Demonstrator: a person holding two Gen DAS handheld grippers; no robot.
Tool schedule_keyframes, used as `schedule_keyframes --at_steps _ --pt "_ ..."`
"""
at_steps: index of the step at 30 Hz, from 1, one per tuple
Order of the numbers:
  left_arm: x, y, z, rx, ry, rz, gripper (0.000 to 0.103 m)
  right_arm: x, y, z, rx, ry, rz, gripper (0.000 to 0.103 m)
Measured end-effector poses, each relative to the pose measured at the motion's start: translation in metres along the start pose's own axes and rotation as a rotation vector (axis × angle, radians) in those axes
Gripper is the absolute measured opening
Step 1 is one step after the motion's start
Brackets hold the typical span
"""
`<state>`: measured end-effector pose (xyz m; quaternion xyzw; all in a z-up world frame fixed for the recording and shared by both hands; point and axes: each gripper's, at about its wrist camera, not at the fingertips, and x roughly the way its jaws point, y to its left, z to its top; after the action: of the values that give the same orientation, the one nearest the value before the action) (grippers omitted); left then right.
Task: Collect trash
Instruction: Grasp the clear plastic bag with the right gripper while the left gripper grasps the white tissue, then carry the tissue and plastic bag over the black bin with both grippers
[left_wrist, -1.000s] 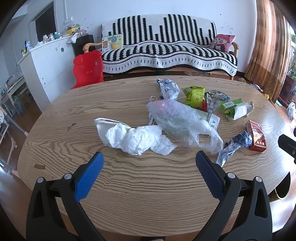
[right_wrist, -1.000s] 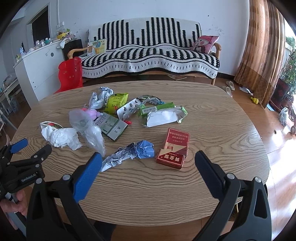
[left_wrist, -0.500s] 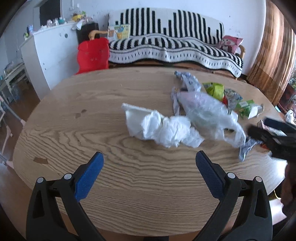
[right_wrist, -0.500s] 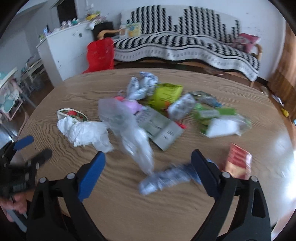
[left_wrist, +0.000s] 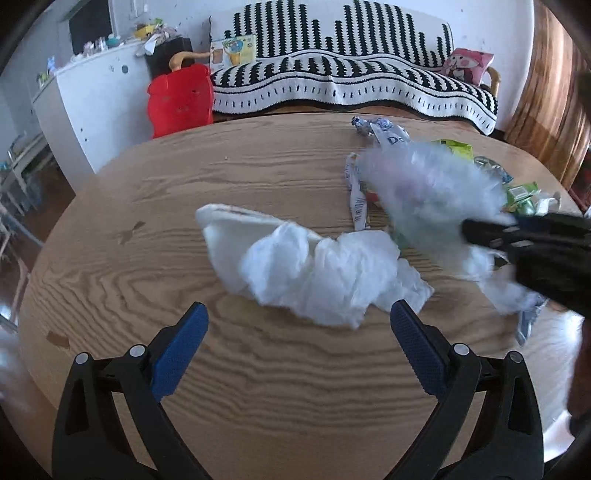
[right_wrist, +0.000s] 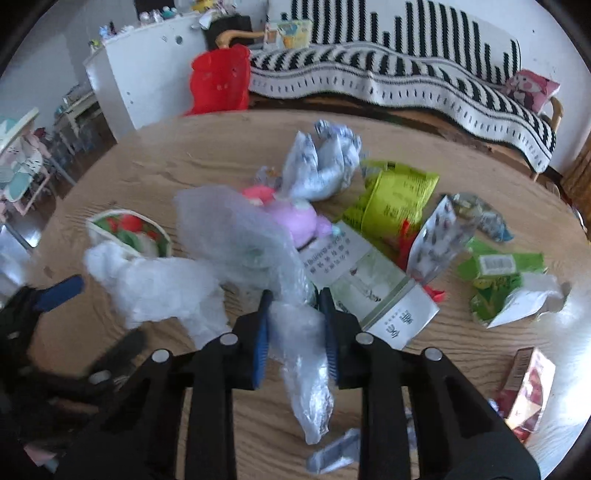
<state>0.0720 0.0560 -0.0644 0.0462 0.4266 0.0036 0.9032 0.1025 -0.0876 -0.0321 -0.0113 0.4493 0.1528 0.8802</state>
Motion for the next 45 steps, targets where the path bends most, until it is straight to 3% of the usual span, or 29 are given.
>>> schedule_keyframes --at_steps 4,6,8,12,15,20,22,25,29,35,40,45 --pt "0.014 -0.011 0.006 -0.004 0.024 0.012 0.076 -0.032 -0.007 -0.009 0.014 -0.032 0.019 0.026" --pt "0.018 -0.017 0.008 0.005 0.041 -0.003 0.046 -0.045 -0.012 -0.015 0.02 -0.047 0.014 0.026" --pt "0.017 -0.017 0.008 -0.013 0.054 -0.029 0.027 -0.059 -0.013 -0.019 0.026 -0.061 0.003 0.026" --pt "-0.005 -0.013 0.008 -0.037 0.033 -0.065 0.003 -0.088 -0.03 -0.03 0.072 -0.1 0.002 0.025" --pt "-0.031 -0.007 0.012 -0.06 -0.027 -0.09 0.002 -0.113 -0.056 -0.039 0.137 -0.135 0.017 0.025" --pt "-0.057 -0.003 0.028 -0.08 -0.1 -0.107 0.001 -0.151 -0.094 -0.062 0.214 -0.17 -0.03 0.025" --pt "-0.07 -0.014 0.033 -0.051 -0.141 -0.102 0.001 -0.172 -0.117 -0.077 0.248 -0.184 -0.063 0.025" --pt "-0.085 -0.052 0.037 0.005 -0.172 -0.162 0.001 -0.205 -0.155 -0.104 0.306 -0.204 -0.131 0.025" --pt "-0.101 -0.131 0.039 0.115 -0.177 -0.293 0.001 -0.246 -0.218 -0.154 0.429 -0.218 -0.246 0.025" --pt "-0.137 -0.289 0.02 0.326 -0.185 -0.521 0.001 -0.302 -0.321 -0.262 0.671 -0.197 -0.446 0.025" --pt "-0.152 -0.402 -0.014 0.462 -0.142 -0.668 0.001 -0.311 -0.386 -0.341 0.836 -0.124 -0.523 0.025" --pt "-0.152 -0.502 -0.056 0.58 -0.081 -0.771 0.001 -0.287 -0.432 -0.403 0.96 0.002 -0.523 0.025"
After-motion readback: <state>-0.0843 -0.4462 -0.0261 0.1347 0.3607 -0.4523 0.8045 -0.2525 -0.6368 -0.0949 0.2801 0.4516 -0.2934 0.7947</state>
